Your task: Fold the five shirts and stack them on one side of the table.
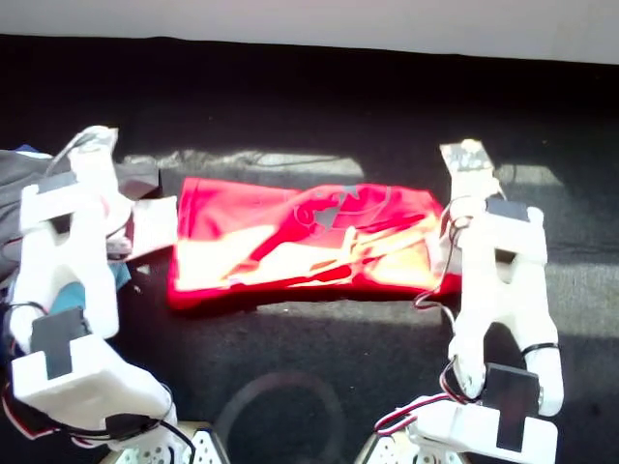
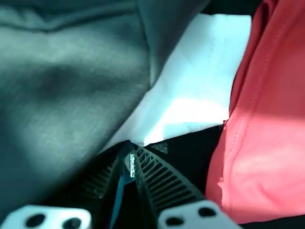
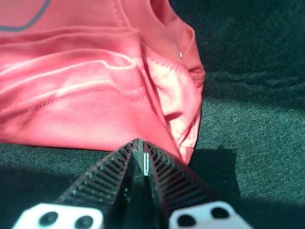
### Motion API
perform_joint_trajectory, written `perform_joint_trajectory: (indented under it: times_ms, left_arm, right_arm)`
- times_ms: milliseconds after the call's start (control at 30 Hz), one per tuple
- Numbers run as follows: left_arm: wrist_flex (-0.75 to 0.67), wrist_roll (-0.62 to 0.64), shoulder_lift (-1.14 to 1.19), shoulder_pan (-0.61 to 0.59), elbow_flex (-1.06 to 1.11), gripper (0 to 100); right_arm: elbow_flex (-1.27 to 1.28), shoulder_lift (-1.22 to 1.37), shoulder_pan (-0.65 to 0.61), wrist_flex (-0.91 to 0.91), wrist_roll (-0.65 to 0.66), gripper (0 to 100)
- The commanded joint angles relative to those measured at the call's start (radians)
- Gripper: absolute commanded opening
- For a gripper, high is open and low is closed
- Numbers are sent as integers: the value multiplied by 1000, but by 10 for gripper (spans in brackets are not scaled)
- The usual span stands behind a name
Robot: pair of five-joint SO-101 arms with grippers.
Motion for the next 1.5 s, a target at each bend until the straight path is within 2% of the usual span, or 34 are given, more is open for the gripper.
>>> perform_joint_trajectory:
  times_ms: [0, 100, 200, 367, 467, 567, 833, 933, 1067, 1200, 1300, 1467]
  left_arm:
    - [-89, -103, 48, -120, -48, 8]
    - [-118, -181, 220, -211, -134, 8]
    - [-94, -190, 407, -320, -351, 8]
    - [112, -192, 622, -453, -811, 8]
    - [180, -204, 727, -507, -1055, 8]
    - [308, -255, 822, -524, -1256, 8]
    - [669, -212, 906, -464, -1655, 12]
    - [703, -186, 889, -444, -1755, 75]
    - [703, -180, 808, -412, -1759, 171]
    - [704, -149, 676, -338, -1679, 171]
    - [706, -100, 542, -243, -1503, 171]
    - [703, -48, 274, -50, -1041, 171]
  right_arm:
    - [-147, -44, -1, 113, 8, 7]
    - [-245, -44, -1, 222, 8, 7]
    - [-321, -44, -1, 312, 8, 7]
    - [-360, -44, 1, 384, 8, 7]
    - [-351, -84, 1, 389, 8, 7]
    - [-311, -174, -1, 386, 8, 7]
    - [-62, -387, 1, 348, 8, 13]
    - [47, -412, 1, 288, 8, 13]
    - [162, -420, 2, 206, 6, 53]
    - [229, -423, 2, 165, 6, 127]
    - [243, -424, 2, 160, 6, 131]
    - [240, -424, 28, 160, -28, 131]
